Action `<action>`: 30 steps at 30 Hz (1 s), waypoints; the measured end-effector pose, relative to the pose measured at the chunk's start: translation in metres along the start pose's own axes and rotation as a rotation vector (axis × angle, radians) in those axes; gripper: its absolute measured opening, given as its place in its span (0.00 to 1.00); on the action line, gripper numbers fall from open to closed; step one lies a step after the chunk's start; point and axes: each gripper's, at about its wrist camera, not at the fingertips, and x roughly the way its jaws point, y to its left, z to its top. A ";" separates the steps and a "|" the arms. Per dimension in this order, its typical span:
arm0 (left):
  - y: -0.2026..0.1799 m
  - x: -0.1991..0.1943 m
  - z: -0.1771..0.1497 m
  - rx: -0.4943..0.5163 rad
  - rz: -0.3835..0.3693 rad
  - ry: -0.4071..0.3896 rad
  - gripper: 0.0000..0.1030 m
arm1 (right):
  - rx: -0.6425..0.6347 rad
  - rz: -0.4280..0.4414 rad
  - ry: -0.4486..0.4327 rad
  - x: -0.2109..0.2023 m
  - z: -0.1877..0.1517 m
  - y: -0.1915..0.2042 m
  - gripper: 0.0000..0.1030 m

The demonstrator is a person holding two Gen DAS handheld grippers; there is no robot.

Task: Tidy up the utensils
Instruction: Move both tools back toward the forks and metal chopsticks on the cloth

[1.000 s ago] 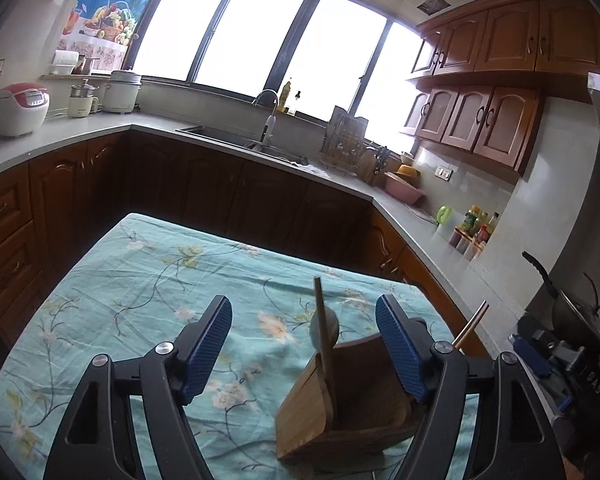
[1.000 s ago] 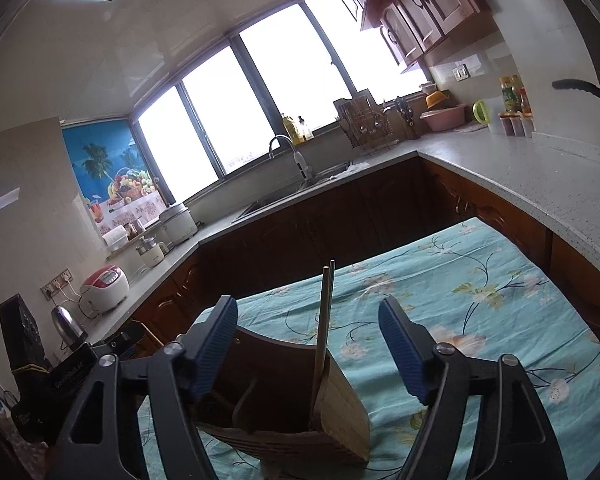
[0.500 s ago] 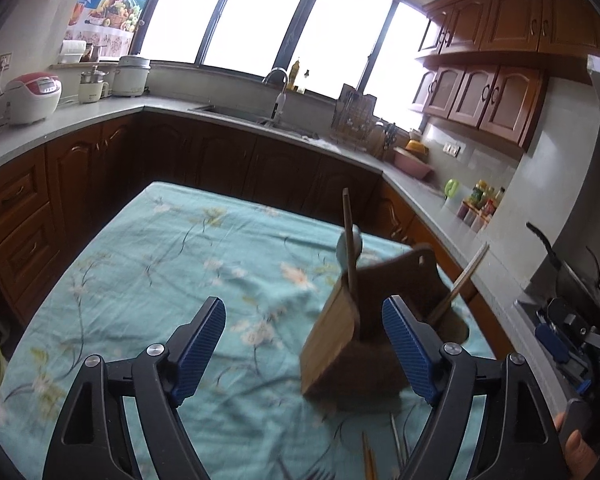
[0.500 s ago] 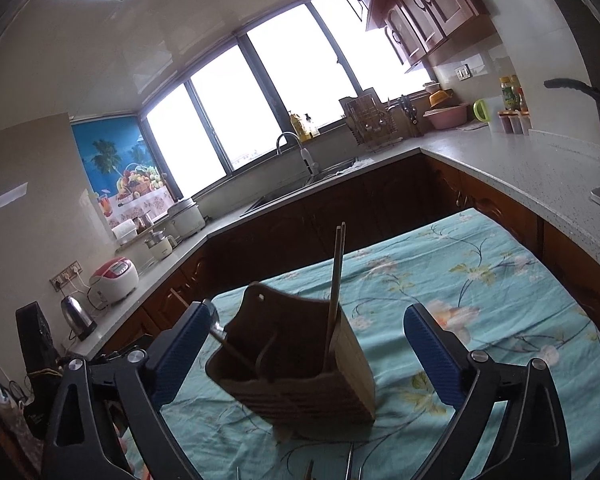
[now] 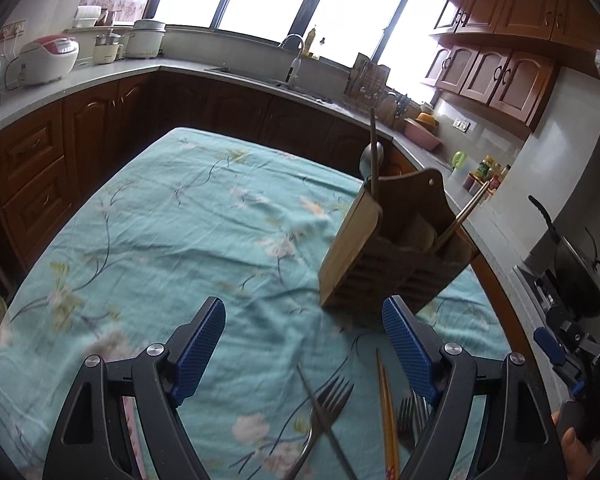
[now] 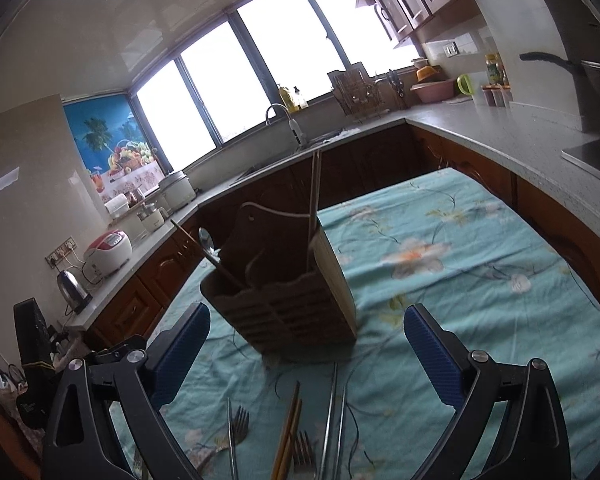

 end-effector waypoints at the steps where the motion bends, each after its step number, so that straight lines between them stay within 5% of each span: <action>1: 0.001 -0.003 -0.002 0.001 0.002 0.007 0.78 | 0.004 -0.002 0.005 -0.001 -0.003 -0.001 0.96; 30: 0.005 0.018 -0.043 0.023 0.078 0.193 0.77 | 0.000 -0.038 0.159 -0.008 -0.068 -0.008 0.95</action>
